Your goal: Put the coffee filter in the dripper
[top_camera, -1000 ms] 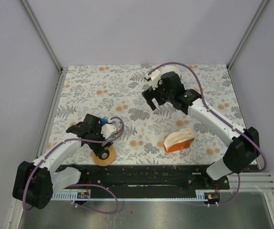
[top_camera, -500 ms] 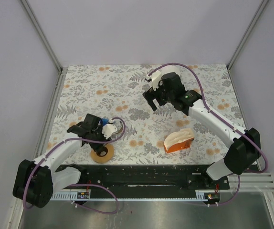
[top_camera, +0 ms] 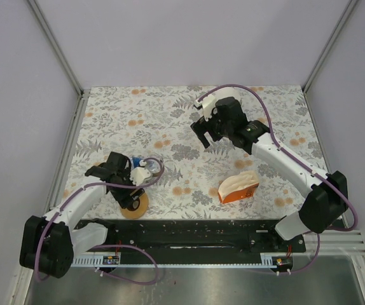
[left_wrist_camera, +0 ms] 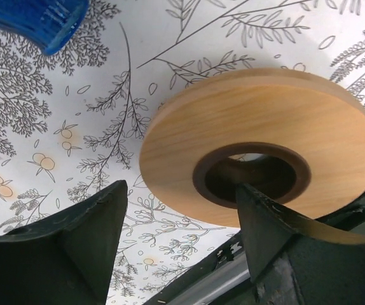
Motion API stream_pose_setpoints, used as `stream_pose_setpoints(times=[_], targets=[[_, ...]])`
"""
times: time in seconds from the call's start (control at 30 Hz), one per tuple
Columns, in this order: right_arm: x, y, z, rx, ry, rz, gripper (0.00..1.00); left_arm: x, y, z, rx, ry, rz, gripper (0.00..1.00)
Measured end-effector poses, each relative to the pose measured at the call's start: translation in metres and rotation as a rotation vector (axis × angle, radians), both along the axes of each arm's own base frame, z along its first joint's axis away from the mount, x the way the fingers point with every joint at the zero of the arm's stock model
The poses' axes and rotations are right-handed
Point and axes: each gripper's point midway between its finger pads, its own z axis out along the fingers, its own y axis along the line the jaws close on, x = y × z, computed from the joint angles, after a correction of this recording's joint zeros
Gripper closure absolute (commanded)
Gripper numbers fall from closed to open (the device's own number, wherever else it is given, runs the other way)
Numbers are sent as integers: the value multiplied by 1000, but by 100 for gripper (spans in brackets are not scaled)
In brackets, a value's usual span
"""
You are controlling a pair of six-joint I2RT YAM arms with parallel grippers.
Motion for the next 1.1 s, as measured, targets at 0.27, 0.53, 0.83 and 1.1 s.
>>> stream_pose_setpoints(times=[0.27, 0.53, 0.83, 1.1], targets=[[-2, -1, -2, -4, 2, 4, 1, 6, 2, -12, -1, 62, 70, 25], [-2, -1, -2, -6, 2, 8, 1, 4, -4, -14, -31, 86, 70, 60], [-2, -1, -2, -9, 0, 10, 1, 8, -5, -7, -39, 58, 60, 100], [-2, -2, -2, -13, -3, 13, 1, 6, 5, 12, 9, 35, 64, 100]])
